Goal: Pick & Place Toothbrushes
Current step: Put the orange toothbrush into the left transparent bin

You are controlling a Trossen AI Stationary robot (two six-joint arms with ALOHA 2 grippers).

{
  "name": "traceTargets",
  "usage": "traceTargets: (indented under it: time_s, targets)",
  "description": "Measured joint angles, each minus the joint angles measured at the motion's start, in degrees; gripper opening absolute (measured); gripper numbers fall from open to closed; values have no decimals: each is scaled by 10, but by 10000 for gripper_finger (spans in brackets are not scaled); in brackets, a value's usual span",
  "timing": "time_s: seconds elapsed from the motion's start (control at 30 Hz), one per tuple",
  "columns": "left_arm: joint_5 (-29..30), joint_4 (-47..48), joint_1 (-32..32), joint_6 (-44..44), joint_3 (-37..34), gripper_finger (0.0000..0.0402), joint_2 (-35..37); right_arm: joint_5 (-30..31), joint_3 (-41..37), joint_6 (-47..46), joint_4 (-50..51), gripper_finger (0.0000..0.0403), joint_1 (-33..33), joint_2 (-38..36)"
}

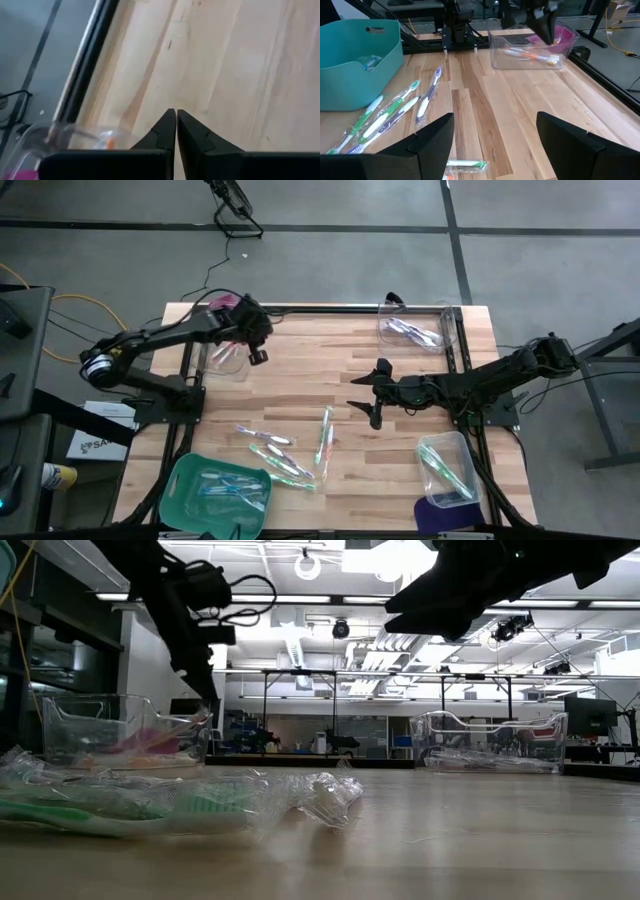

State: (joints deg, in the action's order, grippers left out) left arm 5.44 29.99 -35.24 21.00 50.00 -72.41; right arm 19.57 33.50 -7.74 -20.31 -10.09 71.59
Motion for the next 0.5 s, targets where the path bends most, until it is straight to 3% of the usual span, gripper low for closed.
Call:
traceTargets:
  time_s: [0.1, 0.37, 0.5]
  targets:
    - [10, -3, -2, 0, 0, 2, -32, 0, 0, 0, 0, 275, 0, 0]
    - [178, -17, -7, -24, 0, 2, -71, 0, 0, 0, 1, 275, 0, 0]
    - [202, -39, -7, -28, 0, 2, -71, 0, 0, 0, 1, 275, 0, 0]
